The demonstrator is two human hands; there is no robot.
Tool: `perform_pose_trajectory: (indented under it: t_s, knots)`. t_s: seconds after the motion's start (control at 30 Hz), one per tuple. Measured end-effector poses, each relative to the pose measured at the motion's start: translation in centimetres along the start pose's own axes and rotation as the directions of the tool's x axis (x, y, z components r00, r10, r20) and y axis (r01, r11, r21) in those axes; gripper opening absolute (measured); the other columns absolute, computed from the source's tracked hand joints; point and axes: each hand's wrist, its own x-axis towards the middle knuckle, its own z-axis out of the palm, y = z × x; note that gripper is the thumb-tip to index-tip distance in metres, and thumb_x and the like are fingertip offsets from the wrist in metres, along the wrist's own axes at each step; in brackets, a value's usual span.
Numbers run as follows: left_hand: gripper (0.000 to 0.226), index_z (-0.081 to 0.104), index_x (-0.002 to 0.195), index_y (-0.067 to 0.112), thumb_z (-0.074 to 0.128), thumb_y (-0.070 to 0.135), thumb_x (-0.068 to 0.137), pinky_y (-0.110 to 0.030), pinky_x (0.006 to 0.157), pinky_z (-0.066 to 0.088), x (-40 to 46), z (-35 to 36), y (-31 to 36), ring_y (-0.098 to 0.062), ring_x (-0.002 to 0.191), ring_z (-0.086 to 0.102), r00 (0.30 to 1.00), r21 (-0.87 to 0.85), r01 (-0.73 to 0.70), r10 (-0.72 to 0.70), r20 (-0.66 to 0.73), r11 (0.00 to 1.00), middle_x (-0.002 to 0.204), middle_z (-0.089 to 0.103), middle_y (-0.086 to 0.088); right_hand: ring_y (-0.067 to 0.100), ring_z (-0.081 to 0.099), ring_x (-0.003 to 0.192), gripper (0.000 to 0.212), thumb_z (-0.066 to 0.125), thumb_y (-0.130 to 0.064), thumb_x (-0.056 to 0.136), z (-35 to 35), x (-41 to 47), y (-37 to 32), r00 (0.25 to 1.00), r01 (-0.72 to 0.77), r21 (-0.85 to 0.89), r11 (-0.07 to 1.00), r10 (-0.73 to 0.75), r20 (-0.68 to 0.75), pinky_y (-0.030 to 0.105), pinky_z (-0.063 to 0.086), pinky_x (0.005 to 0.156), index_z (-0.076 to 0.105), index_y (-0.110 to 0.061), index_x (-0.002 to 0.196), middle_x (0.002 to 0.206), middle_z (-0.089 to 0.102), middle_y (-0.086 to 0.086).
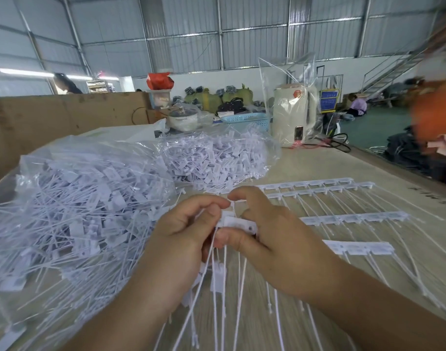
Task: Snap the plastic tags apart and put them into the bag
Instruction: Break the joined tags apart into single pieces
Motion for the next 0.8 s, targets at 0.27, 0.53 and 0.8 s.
perform_pose_trajectory:
  t_s: [0.27, 0.53, 0.8]
  knots:
    - [0.021, 0.073, 0.083, 0.028, 0.055, 0.04, 0.084, -0.024, 0.045, 0.037, -0.2, -0.1, -0.5, -0.024, 0.055, 0.047, 0.985, -0.007, 0.023, -0.022, 0.17, 1.0, 0.056, 0.057, -0.005, 0.004, 0.065, 0.075, 0.053, 0.052, -0.053, 0.092, -0.1, 0.1, 0.0, 0.995, 0.001, 0.103, 0.995, -0.012, 0.098, 0.036, 0.052, 0.074, 0.024, -0.037, 0.135, 0.082, 0.071, -0.013]
    - [0.02, 0.073, 0.083, 0.024, 0.067, 0.041, 0.076, -0.022, 0.048, 0.04, 0.0, -0.5, -0.4, -0.024, 0.058, 0.048, 0.968, -0.033, 0.098, -0.087, 0.235, 0.995, 0.063, 0.061, -0.011, 0.004, 0.065, 0.065, 0.052, 0.058, -0.048, 0.091, -0.4, 0.2, 0.2, 0.994, -0.005, 0.129, 0.992, -0.01, 0.112, 0.025, 0.05, 0.064, 0.035, -0.03, 0.134, 0.078, 0.071, -0.016]
    - [0.013, 0.073, 0.081, 0.029, 0.063, 0.036, 0.079, -0.026, 0.05, 0.038, 0.6, -1.5, -0.1, -0.015, 0.049, 0.047, 0.997, 0.023, 0.056, -0.057, 0.051, 0.998, 0.056, 0.062, -0.002, 0.004, 0.048, 0.049, 0.032, 0.052, -0.054, 0.088, -1.8, 0.4, 0.9, 0.998, -0.056, 0.023, 0.998, 0.056, 0.009, 0.018, 0.031, 0.047, 0.06, -0.026, 0.103, 0.052, 0.05, -0.008]
